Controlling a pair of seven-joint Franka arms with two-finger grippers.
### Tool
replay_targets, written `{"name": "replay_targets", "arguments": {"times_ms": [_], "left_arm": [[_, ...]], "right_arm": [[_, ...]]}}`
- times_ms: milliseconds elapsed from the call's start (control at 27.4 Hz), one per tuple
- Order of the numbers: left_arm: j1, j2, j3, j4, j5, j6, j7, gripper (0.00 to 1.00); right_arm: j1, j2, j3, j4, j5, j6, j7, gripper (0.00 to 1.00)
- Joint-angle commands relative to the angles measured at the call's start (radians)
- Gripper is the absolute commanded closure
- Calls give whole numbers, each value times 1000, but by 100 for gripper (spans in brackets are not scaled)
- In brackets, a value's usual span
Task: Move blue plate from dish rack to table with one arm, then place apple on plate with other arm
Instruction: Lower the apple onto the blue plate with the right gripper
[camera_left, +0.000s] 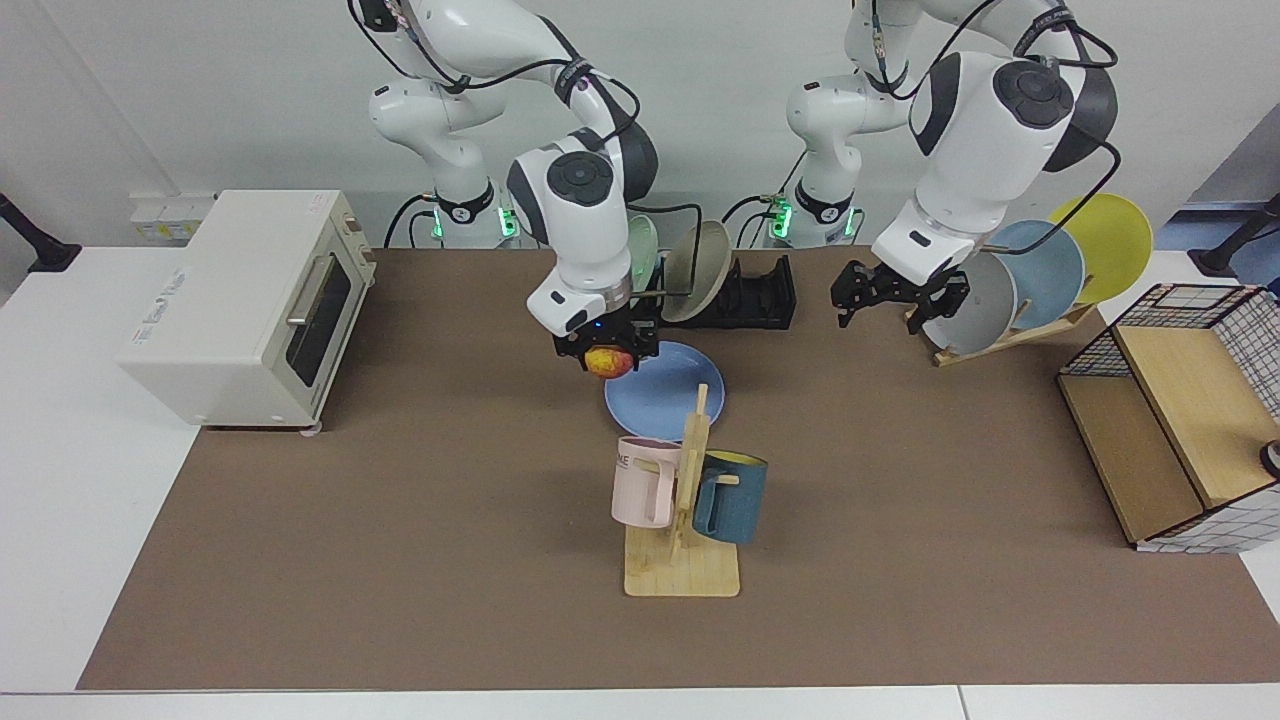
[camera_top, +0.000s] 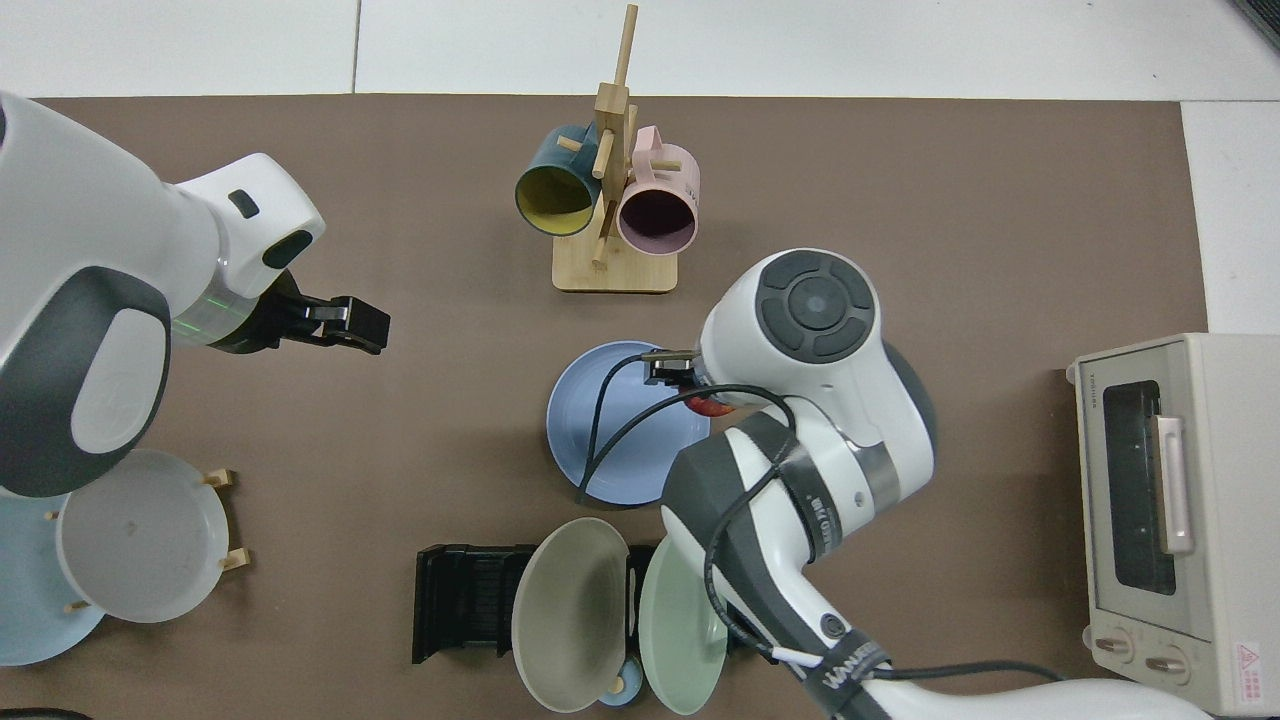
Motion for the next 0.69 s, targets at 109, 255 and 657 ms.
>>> {"name": "replay_targets", "arguments": {"times_ms": [109, 255, 657], "left_arm": [[1, -57, 6, 25, 57, -41, 7, 1], [10, -89, 11, 25, 57, -64, 7, 0], [10, -126, 12, 25, 57, -107, 6, 0]], "right_arm": [[88, 146, -7, 93, -51, 36, 147, 100], [99, 175, -2, 115, -51, 36, 152, 100], [125, 229, -1, 78, -40, 107, 154, 82]]}}
